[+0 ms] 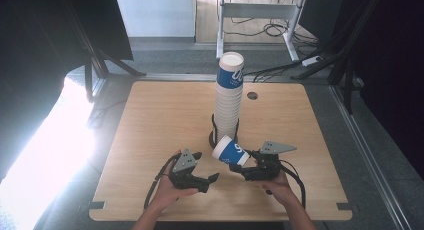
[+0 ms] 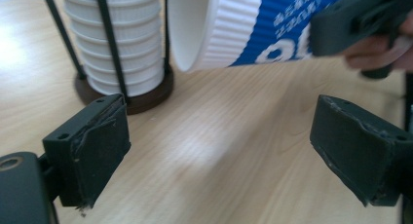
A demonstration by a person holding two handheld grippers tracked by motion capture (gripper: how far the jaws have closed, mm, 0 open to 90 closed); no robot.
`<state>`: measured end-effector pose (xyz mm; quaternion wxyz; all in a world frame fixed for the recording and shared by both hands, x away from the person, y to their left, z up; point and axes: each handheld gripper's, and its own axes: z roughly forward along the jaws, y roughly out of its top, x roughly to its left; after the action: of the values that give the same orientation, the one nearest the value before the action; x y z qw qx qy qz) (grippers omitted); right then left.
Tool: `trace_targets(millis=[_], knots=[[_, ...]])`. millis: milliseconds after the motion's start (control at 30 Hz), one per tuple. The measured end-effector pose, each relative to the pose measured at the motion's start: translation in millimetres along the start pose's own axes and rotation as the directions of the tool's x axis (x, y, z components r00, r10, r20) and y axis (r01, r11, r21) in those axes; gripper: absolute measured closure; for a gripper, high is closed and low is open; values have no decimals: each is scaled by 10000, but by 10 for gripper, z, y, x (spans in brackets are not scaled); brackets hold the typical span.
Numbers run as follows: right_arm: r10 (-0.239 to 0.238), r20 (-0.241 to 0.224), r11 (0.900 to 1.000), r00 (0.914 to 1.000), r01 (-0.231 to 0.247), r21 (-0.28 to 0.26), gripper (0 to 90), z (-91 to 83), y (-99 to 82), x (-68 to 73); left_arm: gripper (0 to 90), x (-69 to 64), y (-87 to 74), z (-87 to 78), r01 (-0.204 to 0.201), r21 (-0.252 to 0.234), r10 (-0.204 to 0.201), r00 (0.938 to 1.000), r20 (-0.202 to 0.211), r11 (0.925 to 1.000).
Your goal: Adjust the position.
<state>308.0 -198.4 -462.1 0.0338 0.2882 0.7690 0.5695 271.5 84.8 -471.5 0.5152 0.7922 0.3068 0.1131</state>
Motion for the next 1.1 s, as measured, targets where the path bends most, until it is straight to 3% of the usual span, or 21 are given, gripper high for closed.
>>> trace_targets(millis=[233,333,367,400,433,500,533,600,633,667,700,733,767,800,833,867,900,933,967,1067,1100], knots=[[-171,146,9982,9997,179,-570,273,23,-88,56,77,2,10,22,659,-157,-650,9965,533,9977],[-280,273,9966,9992,300,-771,273,32,-107,80,76,24,26,11,1254,-378,-1210,9874,1023,9914],[-280,273,9966,9992,300,-771,273,32,-107,80,76,24,26,11,1254,-378,-1210,9874,1023,9914],[-346,339,9948,9988,376,-946,273,34,-114,97,76,34,36,13,1610,-487,-1535,9794,1313,9857],[-346,339,9948,9988,376,-946,273,34,-114,97,76,34,36,13,1610,-487,-1535,9794,1313,9857],[-381,485,9922,9981,436,-1165,273,39,-140,121,75,48,43,26,2003,-599,-1886,9688,1610,9779],[-381,485,9922,9981,436,-1165,273,39,-140,121,75,57,46,38,2209,-640,-2069,9625,1755,9732],[-410,588,9906,9974,483,-1282,273,49,-173,132,76,93,53,88,2777,-673,-2582,9425,2123,9583],[-399,590,9901,9975,475,-1322,273,50,-182,134,76,104,52,108,2931,-656,-2730,9371,2176,9538],[-399,590,9901,9975,475,-1322,273,50,-182,134,76,104,52,108,2931,-656,-2730,9371,2176,9538],[-411,655,9887,9970,501,-1415,274,49,-195,135,77,130,48,142,3210,-574,-3002,9255,2310,9453],[-418,654,9879,9970,510,-1463,273,49,-200,139,80,130,48,142,3210,-574,-3002,9255,2310,9453],[-435,641,9876,9970,526,-1479,273,49,-204,145,82,145,47,167,3455,-545,-3228,9142,2451,9368],[-435,641,9876,9970,526,-1479,273,49,-204,145,82,145,47,167,3455,-545,-3228,9142,2451,9368],[-556,702,9864,9960,656,-1504,273,59,-208,163,82,153,51,180,3631,-556,-3372,9040,2629,9301],[-556,702,9864,9960,656,-1504,273,59,-208,163,82,153,51,180,3631,-556,-3372,9040,2629,9301],[-634,750,9848,9952,746,-1569,273,68,-212,180,82,160,57,187,3778,-572,-3488,8951,2778,9241],[-666,771,9841,9948,782,-1593,273,72,-212,183,82,160,57,187,3778,-572,-3488,8951,2778,9241],[-660,735,9834,9951,774,-1639,274,78,-214,188,82,178,62,195,3944,-591,-3625,8861,2888,9170],[-700,742,9824,9948,817,-1683,274,89,-219,205,82,212,67,204,4216,-665,-3835,8711,3068,9044],[-723,759,9821,9945,843,-1687,273,95,-223,212,82,212,67,204,4216,-665,-3835,8711,3068,9044]])
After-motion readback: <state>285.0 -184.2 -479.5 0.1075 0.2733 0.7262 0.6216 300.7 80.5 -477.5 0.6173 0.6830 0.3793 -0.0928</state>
